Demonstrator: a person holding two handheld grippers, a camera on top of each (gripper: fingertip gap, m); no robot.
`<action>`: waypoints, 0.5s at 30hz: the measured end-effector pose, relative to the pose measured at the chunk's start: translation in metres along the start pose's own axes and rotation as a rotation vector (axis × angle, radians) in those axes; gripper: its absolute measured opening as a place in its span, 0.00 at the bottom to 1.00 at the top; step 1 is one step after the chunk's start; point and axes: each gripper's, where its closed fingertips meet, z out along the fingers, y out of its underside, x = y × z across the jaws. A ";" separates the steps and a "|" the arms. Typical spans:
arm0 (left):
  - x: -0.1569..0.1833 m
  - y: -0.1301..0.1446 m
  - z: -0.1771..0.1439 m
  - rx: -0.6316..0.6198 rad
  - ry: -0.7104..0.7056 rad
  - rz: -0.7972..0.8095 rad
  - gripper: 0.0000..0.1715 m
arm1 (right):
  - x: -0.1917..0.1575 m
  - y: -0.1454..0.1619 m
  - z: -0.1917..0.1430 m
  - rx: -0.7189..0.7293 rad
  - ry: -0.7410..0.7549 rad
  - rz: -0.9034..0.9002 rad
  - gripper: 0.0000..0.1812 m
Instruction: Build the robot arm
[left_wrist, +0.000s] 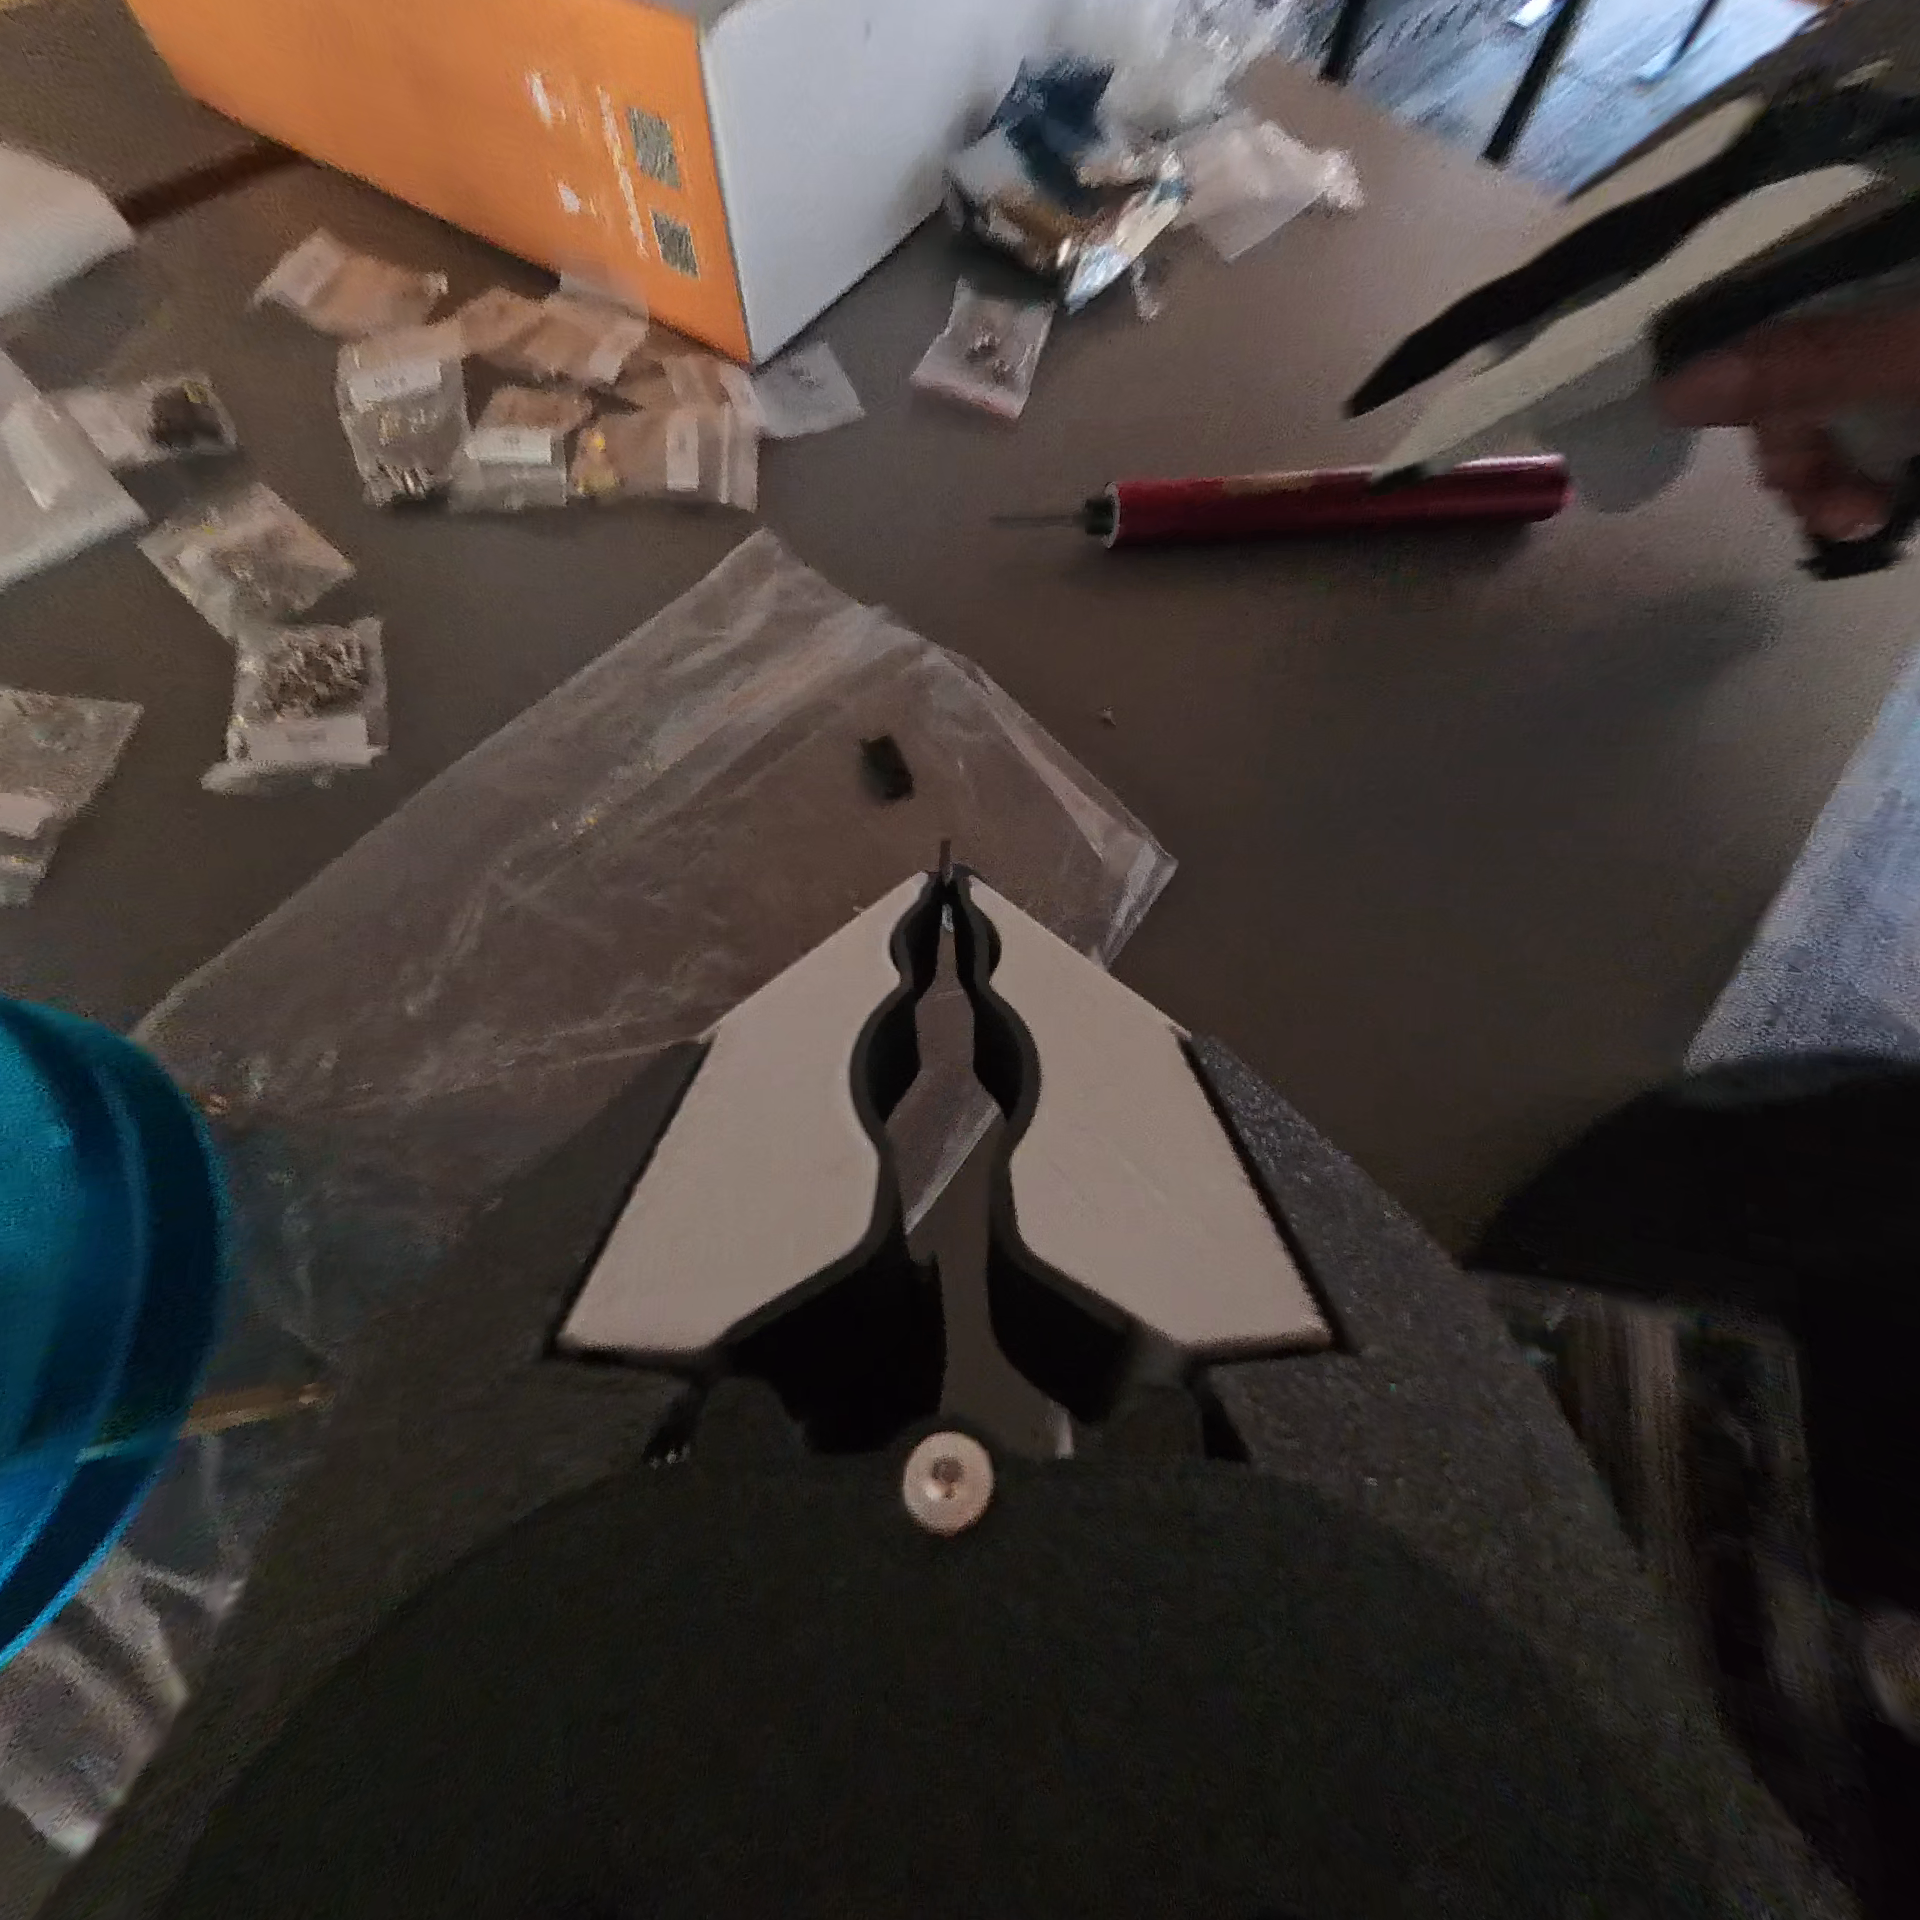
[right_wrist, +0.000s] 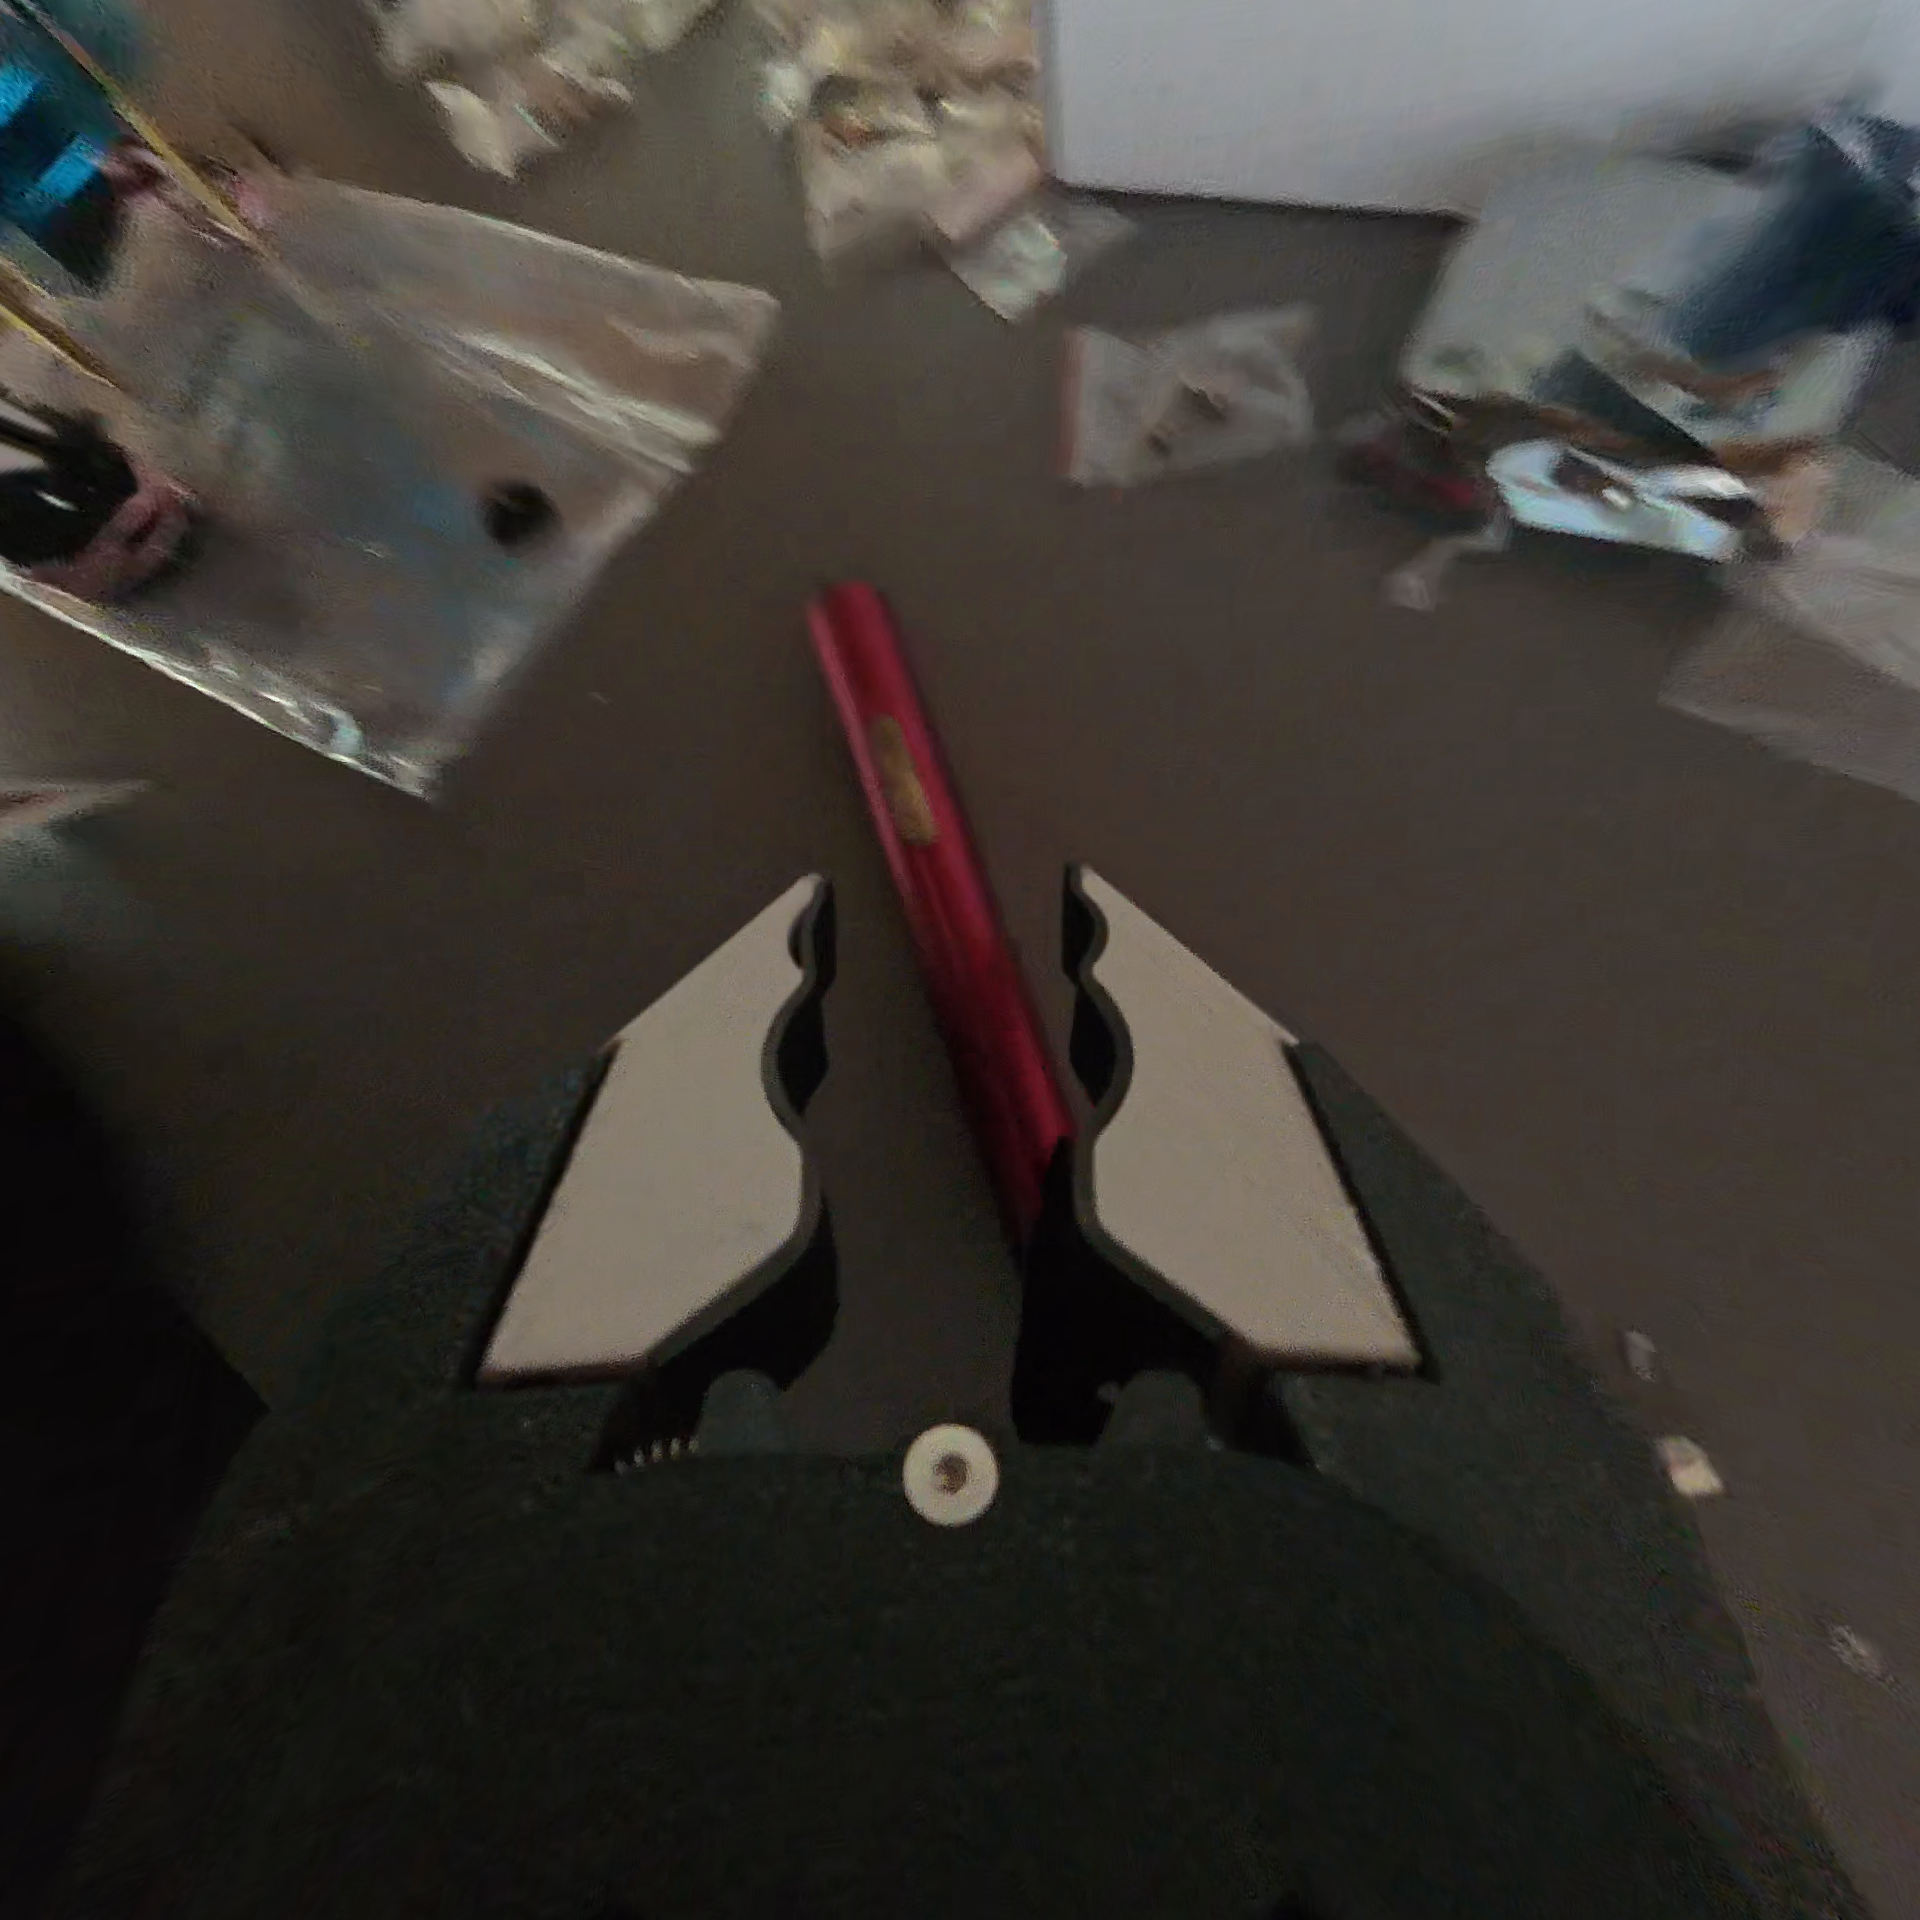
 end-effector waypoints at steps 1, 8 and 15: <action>0.001 0.005 0.009 -0.052 -0.028 -0.023 0.01 | 0.008 0.004 -0.003 -0.005 0.021 0.004 0.25; 0.010 0.031 0.038 -0.127 -0.019 -0.124 0.01 | 0.017 0.028 0.000 -0.080 0.060 -0.101 0.24; 0.014 0.044 0.038 -0.188 -0.058 -0.061 0.18 | 0.019 0.029 0.001 -0.116 0.091 -0.159 0.16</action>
